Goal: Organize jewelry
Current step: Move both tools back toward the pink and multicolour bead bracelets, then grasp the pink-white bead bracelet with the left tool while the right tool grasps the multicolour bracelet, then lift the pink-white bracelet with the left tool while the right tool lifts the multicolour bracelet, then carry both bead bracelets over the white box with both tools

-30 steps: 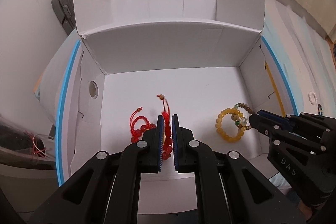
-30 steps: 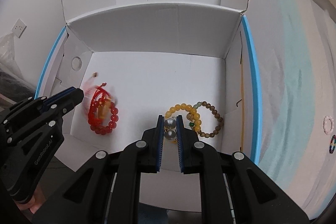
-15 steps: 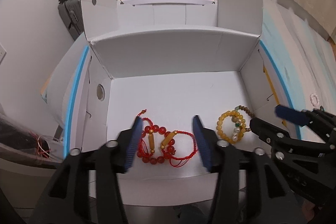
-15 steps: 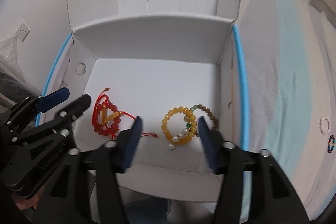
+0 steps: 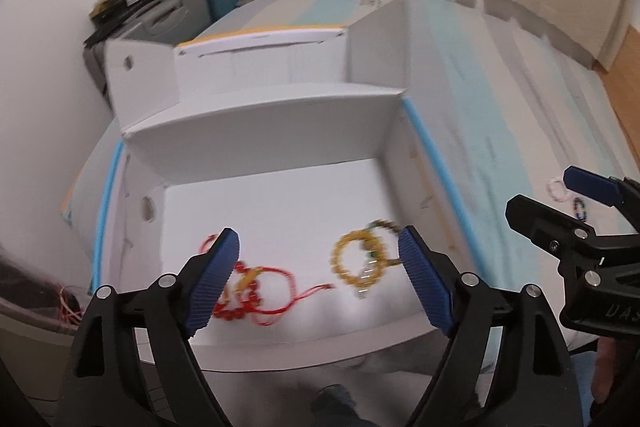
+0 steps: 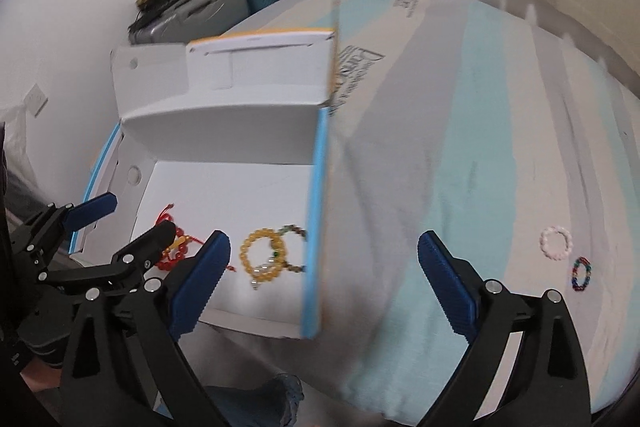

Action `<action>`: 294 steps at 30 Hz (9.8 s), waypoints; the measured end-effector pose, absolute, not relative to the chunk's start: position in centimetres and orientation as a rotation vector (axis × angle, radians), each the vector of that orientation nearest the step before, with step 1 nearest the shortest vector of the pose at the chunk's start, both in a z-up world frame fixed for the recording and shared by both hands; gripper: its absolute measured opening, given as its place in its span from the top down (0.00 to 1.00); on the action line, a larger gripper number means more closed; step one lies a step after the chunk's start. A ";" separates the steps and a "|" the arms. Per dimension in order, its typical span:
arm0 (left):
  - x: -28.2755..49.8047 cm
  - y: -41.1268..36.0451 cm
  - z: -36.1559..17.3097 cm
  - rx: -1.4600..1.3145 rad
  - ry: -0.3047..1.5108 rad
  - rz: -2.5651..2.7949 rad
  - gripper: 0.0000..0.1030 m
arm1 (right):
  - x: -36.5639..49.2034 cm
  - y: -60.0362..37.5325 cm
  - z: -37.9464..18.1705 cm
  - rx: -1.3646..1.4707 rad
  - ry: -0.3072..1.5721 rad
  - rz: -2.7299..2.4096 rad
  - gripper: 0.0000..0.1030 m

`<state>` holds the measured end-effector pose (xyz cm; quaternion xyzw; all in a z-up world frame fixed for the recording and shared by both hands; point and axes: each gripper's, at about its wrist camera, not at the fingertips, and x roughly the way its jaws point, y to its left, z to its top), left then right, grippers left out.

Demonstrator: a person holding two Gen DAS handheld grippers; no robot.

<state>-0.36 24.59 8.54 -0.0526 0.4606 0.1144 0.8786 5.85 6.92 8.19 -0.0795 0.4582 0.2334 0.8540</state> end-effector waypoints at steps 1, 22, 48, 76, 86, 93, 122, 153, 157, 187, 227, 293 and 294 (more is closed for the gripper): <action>-0.2 23.7 8.8 -0.106 0.953 0.227 0.18 | 5.9 5.9 8.5 -0.157 0.955 0.476 0.12; 4.1 8.1 9.3 -0.028 0.922 -0.015 0.06 | 6.6 -11.8 9.8 -0.057 0.811 0.288 0.07; 10.0 -8.8 5.4 0.177 0.911 -0.222 0.06 | 8.9 -28.7 6.6 0.041 0.866 0.121 0.07; 21.3 -15.1 -5.9 0.240 0.999 -0.269 0.06 | 19.1 -34.2 -4.0 0.063 1.031 0.024 0.10; 23.3 -15.9 -8.6 0.242 1.007 -0.284 0.06 | 22.1 -32.7 -7.6 0.031 1.127 0.041 0.24; 24.5 -16.2 -10.4 0.302 1.026 -0.256 0.06 | 23.1 -32.1 -9.4 0.052 1.183 0.049 0.39; 26.4 -14.6 -9.2 0.236 1.090 -0.286 0.81 | 23.9 -33.1 -8.8 0.099 1.166 0.013 0.90; 20.2 -13.1 -2.8 0.183 1.022 -0.232 0.81 | 19.8 -33.1 -3.0 0.085 1.025 0.051 0.96; 19.6 -12.7 -2.8 0.175 1.032 -0.220 0.81 | 19.5 -33.4 -3.1 0.074 1.035 0.047 0.96; 22.0 -12.2 -6.7 0.172 1.058 -0.237 0.81 | 24.4 -35.2 -10.8 0.090 1.230 -0.055 0.89; 18.3 -10.2 -1.3 0.129 1.026 -0.168 0.81 | 18.4 -32.3 -1.9 0.049 1.031 0.050 0.91; -0.2 26.9 8.1 -0.065 0.989 0.269 0.80 | 5.2 9.6 9.2 -0.192 0.911 0.500 0.91; -0.4 27.6 7.8 -0.070 0.992 0.276 0.80 | 5.0 10.6 8.9 -0.195 0.915 0.514 0.91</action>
